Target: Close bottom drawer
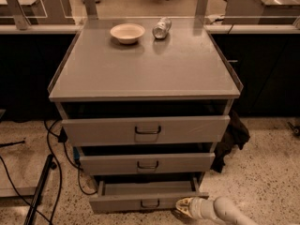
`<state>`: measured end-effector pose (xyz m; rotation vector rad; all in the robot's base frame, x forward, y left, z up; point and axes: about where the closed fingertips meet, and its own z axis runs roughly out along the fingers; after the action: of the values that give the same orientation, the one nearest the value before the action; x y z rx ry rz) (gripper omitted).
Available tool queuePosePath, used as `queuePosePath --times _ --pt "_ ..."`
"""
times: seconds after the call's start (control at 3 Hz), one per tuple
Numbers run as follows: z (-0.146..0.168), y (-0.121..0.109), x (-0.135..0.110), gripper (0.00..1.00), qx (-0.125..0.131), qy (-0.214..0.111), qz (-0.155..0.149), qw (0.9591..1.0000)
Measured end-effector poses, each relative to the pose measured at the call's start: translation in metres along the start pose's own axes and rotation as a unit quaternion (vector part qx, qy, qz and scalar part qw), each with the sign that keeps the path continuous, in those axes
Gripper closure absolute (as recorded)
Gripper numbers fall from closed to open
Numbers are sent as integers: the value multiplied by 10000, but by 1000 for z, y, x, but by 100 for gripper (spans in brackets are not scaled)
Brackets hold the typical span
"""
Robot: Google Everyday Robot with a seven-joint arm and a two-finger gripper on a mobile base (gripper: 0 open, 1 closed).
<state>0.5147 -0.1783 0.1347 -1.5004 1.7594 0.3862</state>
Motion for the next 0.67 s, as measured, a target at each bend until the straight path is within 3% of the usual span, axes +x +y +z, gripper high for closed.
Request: queuePosePath --times 0.67 --pt "22 -24 3 100 334 -180 -485 9981"
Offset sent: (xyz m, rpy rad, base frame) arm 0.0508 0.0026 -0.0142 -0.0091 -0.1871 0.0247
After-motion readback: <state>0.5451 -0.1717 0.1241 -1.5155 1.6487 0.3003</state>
